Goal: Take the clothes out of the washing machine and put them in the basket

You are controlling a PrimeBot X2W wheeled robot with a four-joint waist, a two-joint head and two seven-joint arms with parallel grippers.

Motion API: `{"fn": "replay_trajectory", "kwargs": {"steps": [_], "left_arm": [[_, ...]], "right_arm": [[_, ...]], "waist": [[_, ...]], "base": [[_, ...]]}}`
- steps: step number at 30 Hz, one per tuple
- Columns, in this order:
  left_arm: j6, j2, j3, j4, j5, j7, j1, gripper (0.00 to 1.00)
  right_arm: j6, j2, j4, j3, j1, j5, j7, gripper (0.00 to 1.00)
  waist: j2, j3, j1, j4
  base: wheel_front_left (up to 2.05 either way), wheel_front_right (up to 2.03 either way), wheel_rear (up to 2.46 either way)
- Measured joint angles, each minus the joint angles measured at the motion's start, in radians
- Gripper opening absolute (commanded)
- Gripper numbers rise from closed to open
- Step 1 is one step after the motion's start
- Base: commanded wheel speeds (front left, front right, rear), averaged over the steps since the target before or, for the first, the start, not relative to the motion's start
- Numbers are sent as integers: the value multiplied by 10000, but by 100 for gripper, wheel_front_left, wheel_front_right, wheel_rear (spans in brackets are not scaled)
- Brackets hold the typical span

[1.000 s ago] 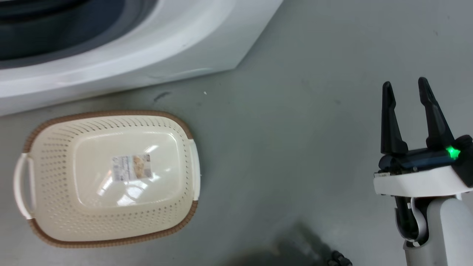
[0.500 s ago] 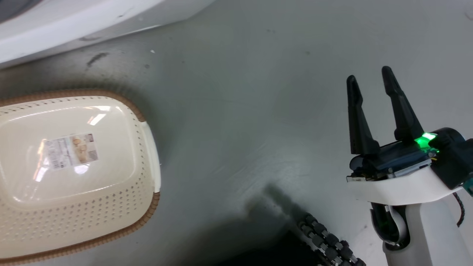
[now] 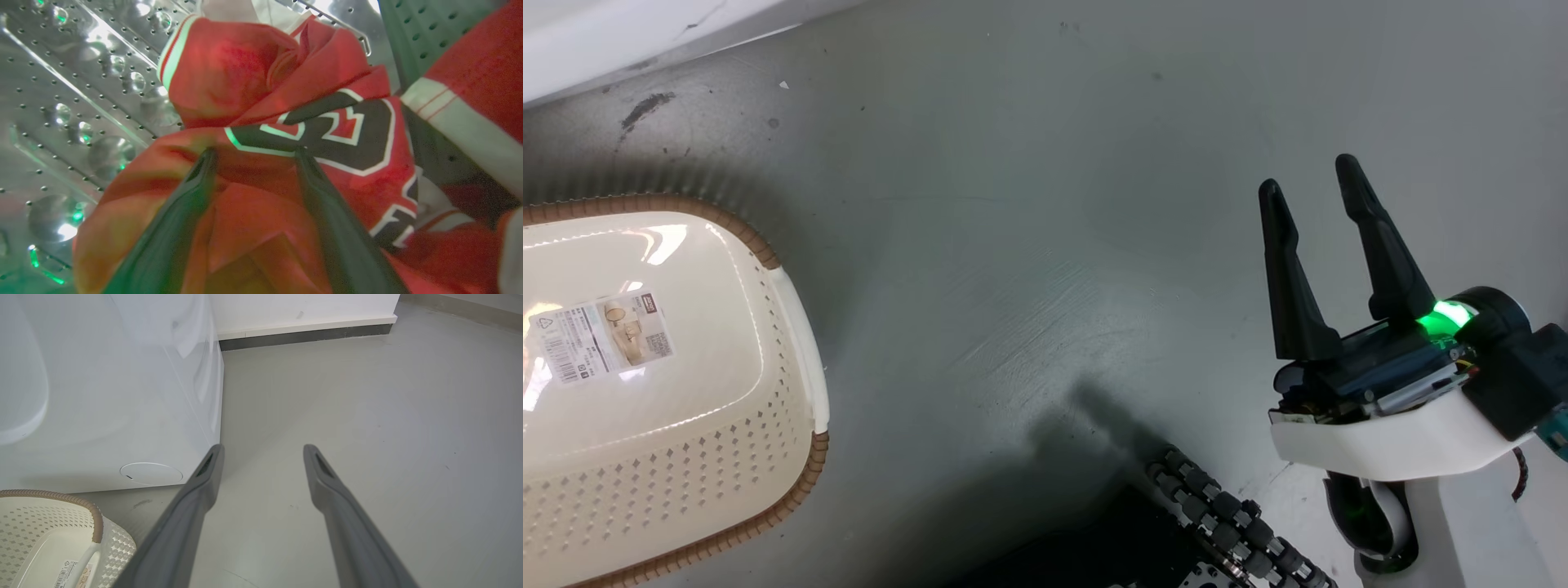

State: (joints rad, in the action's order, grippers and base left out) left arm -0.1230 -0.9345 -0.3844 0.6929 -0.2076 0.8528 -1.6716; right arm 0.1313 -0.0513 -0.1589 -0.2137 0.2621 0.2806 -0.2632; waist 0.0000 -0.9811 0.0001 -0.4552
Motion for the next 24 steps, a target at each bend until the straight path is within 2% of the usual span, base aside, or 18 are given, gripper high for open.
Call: {"fn": "replay_trajectory", "kwargs": {"steps": [5,6,7,10,16,19,20,24], "left_arm": [[-17,59,-130,119,-180,263,-188,100],[-19,90,-150,132,-224,330,-193,67],[-23,105,-178,134,-261,339,-205,0],[-48,138,-242,138,-374,403,-254,0],[-48,113,-274,100,-458,-253,-302,0],[-52,98,-326,161,-485,-800,-272,0],[-48,224,-357,272,-487,-1526,-207,0],[-17,667,-395,614,-621,-2587,-122,0]], "right_arm": [[0,-2,-167,205,-14,-6,-2,100],[-2,-2,-188,209,-10,-25,0,100],[0,-2,-213,203,-1,-48,0,100],[0,0,-290,205,20,-56,-2,100],[0,0,-324,98,151,-40,0,100],[-2,2,-305,163,298,-115,-2,100],[0,2,-270,376,415,-336,0,100],[0,2,-186,706,443,-614,0,100]], "waist": [[0,-114,-1,69],[0,-135,-1,93],[0,-155,-1,116],[0,-183,-2,157],[0,-159,-1,165],[0,-41,-1,164],[-1,213,-1,267],[0,624,-1,508]], "base": [[0,0,0],[0,0,0],[0,0,0],[0,0,0],[0,0,0],[0,0,0],[0,0,0],[0,0,0]]}}
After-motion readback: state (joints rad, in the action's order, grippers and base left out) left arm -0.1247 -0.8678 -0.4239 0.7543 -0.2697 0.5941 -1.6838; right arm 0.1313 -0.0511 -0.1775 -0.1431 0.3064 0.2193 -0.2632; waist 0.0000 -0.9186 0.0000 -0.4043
